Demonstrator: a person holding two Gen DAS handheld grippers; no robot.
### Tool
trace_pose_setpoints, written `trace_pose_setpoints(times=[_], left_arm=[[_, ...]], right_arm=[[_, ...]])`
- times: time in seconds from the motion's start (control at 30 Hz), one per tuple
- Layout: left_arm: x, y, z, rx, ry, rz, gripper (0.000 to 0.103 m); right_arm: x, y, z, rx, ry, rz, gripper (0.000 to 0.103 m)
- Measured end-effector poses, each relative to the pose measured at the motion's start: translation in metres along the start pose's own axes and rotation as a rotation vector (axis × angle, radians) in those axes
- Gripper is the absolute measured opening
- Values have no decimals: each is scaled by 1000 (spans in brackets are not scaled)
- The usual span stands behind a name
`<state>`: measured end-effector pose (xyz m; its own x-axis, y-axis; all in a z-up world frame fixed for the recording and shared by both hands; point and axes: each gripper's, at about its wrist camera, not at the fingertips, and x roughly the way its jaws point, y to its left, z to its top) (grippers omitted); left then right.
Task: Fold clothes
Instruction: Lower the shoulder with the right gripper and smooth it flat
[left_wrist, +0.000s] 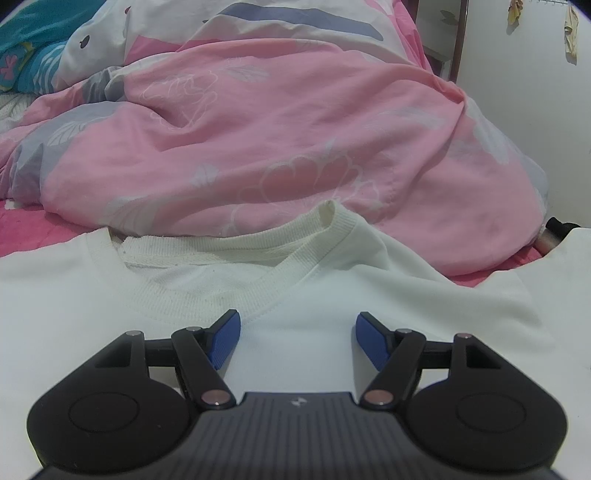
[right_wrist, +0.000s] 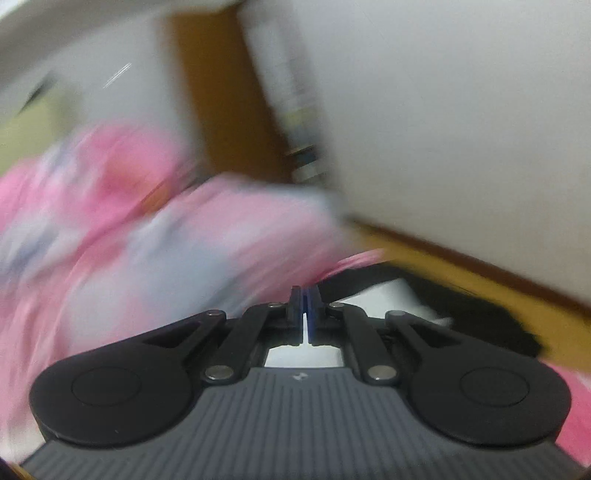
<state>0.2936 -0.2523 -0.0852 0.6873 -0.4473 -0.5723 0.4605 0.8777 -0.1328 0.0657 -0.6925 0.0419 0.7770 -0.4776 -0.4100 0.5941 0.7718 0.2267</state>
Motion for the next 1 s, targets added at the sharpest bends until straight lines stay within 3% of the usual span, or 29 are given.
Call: trace_pose_setpoints(times=[0.17,0.37,0.47,0.57,0.67,0.87,0.93,0.97,1.0], left_arm=[[0,3,0,-15,-3,-18,72],[-1,8,-1,-47,-13,-49,73],[-1,11,-1,-62,-15,-64,74],[-1,13,0,-71,-16,-72,74],[-2,13,0,-74,-17,-75,74],[-2,15,-1,-80,-17,-81,74],[-2,15,-1,-82,-18,-83,74],[-2,16,-1,-84,-19,-84,74],[-2,16,-1,-85,-20,-85,74]], right_arm=[[39,139,-45,-389,241,329,4],[96,252,-104,-628,396,446,4],[98,270,-119,-719,441,477,8],[92,275,-129,-800,478,494,21],[84,277,-138,-878,510,508,22],[95,285,-143,-894,519,495,30],[99,287,-149,-873,521,495,25],[97,288,-151,-875,514,504,7],[92,290,-153,-893,492,511,3]])
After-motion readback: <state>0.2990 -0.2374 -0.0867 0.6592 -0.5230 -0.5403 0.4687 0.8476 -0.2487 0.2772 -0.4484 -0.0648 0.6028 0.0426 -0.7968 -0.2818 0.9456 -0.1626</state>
